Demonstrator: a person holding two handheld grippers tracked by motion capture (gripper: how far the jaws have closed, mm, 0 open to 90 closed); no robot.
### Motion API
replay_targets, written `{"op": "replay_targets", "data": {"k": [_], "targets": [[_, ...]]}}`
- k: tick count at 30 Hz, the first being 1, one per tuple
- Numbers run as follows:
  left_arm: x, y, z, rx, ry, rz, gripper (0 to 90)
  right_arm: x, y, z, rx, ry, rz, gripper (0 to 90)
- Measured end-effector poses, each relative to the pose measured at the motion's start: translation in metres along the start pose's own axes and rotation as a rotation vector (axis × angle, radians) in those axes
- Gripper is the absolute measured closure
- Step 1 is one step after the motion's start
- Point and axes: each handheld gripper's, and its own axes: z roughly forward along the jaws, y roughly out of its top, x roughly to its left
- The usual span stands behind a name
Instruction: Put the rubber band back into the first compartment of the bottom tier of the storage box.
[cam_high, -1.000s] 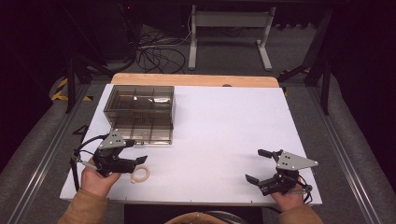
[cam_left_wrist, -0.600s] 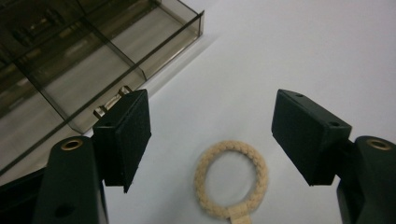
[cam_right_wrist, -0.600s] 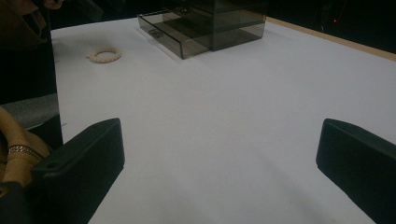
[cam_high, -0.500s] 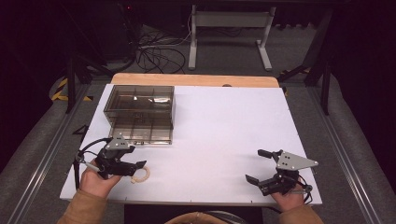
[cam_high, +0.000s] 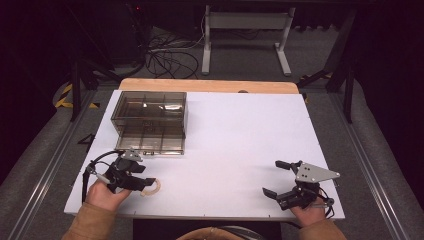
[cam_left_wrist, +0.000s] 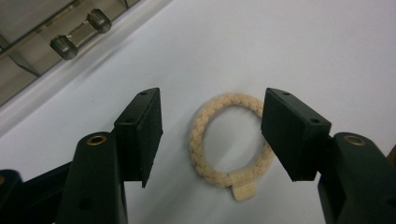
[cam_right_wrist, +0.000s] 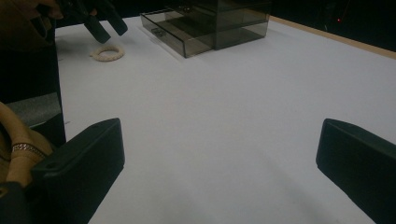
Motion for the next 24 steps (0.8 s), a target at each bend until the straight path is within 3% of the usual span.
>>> {"op": "replay_targets", "data": {"k": [11,24], "targets": [[-0.0033,0.0003,0.0048,0.072,0.014,0.01,42.2,0.0004,-0.0001,0.0004,0.005,0.007,0.001,1.8],[-0.0043,0.0006,0.0065,0.099,0.029,0.013,45.8,0.0004,-0.0002,0.0011,0.012,0.01,0.002,1.8]]}}
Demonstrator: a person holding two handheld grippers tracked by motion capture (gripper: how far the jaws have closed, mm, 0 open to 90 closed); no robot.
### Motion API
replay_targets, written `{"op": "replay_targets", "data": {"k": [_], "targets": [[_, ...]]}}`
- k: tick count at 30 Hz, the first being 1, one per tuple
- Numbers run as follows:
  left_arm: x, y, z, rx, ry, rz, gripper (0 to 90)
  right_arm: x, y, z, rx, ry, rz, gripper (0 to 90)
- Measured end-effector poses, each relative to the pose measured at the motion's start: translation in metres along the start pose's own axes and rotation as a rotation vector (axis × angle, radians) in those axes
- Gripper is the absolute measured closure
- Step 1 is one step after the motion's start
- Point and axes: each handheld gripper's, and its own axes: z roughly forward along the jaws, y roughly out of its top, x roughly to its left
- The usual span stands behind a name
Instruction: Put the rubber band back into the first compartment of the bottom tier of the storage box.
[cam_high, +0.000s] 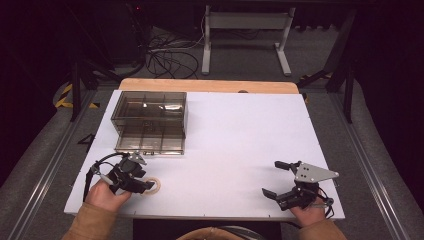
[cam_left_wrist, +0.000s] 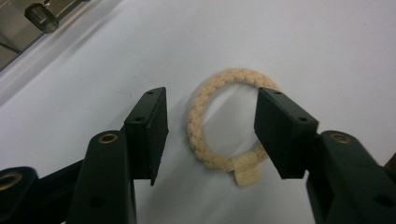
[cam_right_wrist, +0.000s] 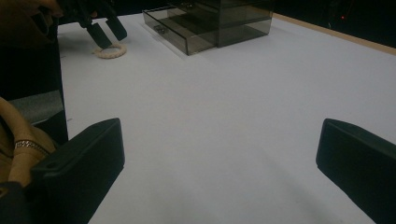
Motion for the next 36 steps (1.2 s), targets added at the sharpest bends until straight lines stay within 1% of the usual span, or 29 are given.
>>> {"op": "replay_targets", "data": {"k": [2,4,6,10,12,13,14,15,17,21,26,32,33,36], "targets": [[0.0001,-0.0001,0.0001,-0.001,0.013,0.001,47.7,-0.0004,-0.0002,0.0,-0.002,0.0,0.002,1.8],[-0.0003,0.0004,0.0006,0.008,0.032,0.005,52.1,-0.0005,-0.0003,-0.0001,-0.001,0.001,0.003,1.8],[-0.0024,0.0006,0.0016,0.016,0.038,0.006,54.9,-0.0005,-0.0003,0.0001,-0.001,0.002,0.003,1.8],[-0.0062,0.0017,0.0004,0.019,0.051,0.043,60.5,-0.0006,-0.0003,0.0003,0.0,0.004,0.004,1.7],[-0.0068,0.0018,-0.0005,0.011,0.043,0.048,66.1,-0.0008,-0.0004,0.0002,-0.002,0.003,0.005,1.7],[-0.0065,0.0017,-0.001,0.01,0.037,0.048,71.2,-0.0009,-0.0005,0.0003,-0.001,0.003,0.005,1.7],[-0.0061,0.0016,-0.0012,0.007,0.03,0.038,76.3,-0.001,-0.0005,0.0003,-0.001,0.004,0.006,1.7],[-0.0052,0.0016,-0.0011,0.011,0.02,0.032,78.9,-0.001,-0.0005,0.0004,-0.001,0.004,0.006,1.7],[-0.0037,0.0017,-0.0001,0.025,0.021,0.026,79.1,-0.001,-0.0005,0.0005,-0.001,0.004,0.006,1.7],[-0.004,0.0015,0.0044,0.058,0.048,0.04,79.8,-0.0011,-0.0005,0.0006,0.0,0.006,0.009,1.7],[-0.0048,0.0014,0.0043,0.056,0.05,0.046,83.4,-0.0012,-0.0006,0.0007,0.001,0.005,0.009,1.7],[-0.0054,0.0018,0.0036,0.055,0.043,0.05,83.7,-0.0012,-0.0006,0.0007,0.001,0.006,0.008,1.7],[-0.0059,0.0018,0.0037,0.049,0.043,0.044,83.7,-0.0012,-0.0006,0.0008,0.002,0.006,0.008,1.7],[-0.0051,0.0021,0.0019,0.049,0.045,0.053,83.7,-0.0011,-0.0006,0.001,0.002,0.006,0.008,1.7]]}}
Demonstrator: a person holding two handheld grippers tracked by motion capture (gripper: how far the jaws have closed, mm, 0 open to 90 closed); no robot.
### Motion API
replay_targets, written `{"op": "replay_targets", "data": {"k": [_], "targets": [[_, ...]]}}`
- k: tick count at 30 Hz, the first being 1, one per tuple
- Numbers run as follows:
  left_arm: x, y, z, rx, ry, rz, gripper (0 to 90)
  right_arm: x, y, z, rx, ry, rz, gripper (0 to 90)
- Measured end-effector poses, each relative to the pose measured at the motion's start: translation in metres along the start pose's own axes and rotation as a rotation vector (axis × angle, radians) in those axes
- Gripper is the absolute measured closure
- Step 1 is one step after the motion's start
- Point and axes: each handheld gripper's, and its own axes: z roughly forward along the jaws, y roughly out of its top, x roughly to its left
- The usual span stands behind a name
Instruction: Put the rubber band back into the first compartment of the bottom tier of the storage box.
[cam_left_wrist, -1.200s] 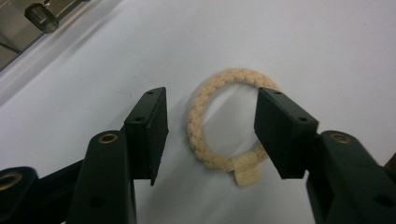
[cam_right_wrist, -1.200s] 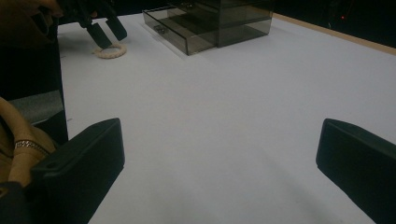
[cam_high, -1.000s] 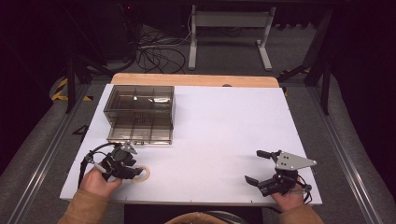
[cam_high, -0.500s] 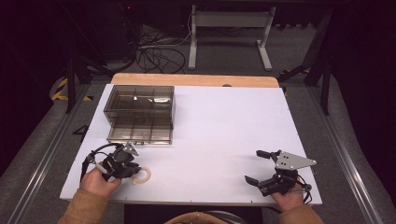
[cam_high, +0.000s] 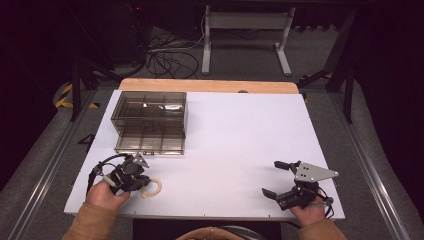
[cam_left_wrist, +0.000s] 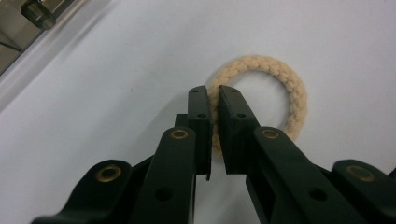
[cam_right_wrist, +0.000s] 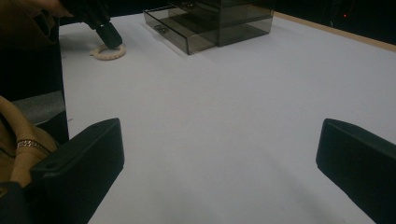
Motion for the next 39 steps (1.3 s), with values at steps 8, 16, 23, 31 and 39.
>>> {"op": "replay_targets", "data": {"k": [8,16,23,31,39], "targets": [[-0.001,0.0,-0.008,-0.05,0.003,0.0,83.8,0.0,0.0,0.0,0.002,0.0,-0.002,1.7],[-0.002,-0.002,-0.018,-0.122,0.016,0.003,83.9,0.0,0.0,0.0,0.003,0.0,-0.002,1.7],[-0.002,-0.003,-0.026,-0.188,0.035,0.005,83.9,0.0,0.0,0.0,0.003,0.0,-0.003,1.7],[-0.002,-0.007,-0.035,-0.275,0.041,-0.002,83.9,0.0,0.0,0.0,0.003,-0.001,-0.004,1.7],[-0.001,-0.01,-0.043,-0.35,0.048,-0.01,83.9,0.0,0.0,0.0,0.005,-0.001,-0.005,1.8]]}}
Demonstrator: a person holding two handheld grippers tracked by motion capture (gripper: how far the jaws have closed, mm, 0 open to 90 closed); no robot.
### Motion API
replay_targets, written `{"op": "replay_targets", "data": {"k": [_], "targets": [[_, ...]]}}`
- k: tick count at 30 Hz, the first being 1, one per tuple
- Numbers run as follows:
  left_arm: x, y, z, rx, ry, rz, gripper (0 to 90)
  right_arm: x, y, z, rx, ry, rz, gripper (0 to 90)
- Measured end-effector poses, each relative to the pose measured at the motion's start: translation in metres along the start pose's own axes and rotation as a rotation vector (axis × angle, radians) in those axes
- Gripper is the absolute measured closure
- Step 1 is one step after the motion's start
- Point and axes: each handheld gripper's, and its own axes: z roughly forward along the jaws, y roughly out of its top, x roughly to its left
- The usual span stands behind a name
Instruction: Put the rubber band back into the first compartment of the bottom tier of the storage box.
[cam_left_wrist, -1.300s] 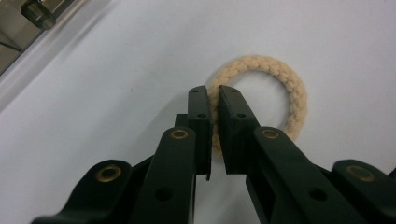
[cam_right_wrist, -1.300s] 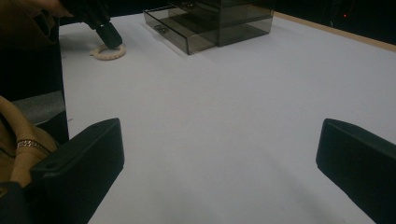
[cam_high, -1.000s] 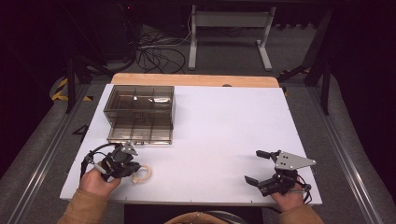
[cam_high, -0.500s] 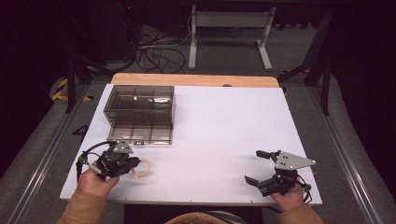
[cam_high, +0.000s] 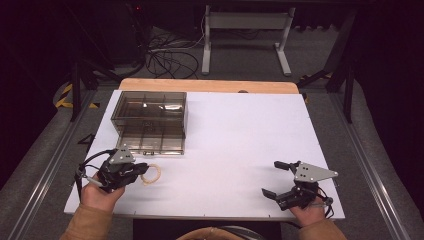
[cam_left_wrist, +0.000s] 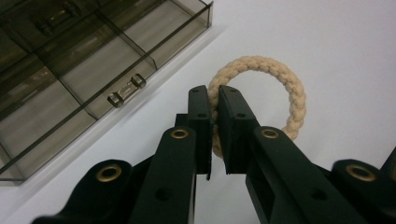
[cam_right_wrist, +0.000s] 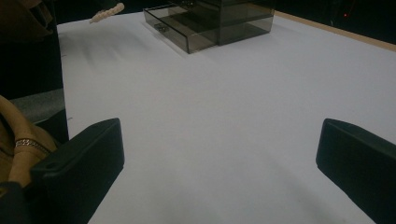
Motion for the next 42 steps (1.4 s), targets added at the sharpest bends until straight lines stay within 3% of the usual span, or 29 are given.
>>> {"op": "replay_targets", "data": {"k": [29,42], "targets": [[0.006,-0.008,-0.022,-0.25,-0.003,-0.063,83.9,0.0,0.0,0.001,0.001,0.001,0.003,1.8],[0.005,-0.007,-0.025,-0.29,0.014,-0.057,83.9,0.0,0.0,0.001,0.003,0.001,0.005,1.8]]}}
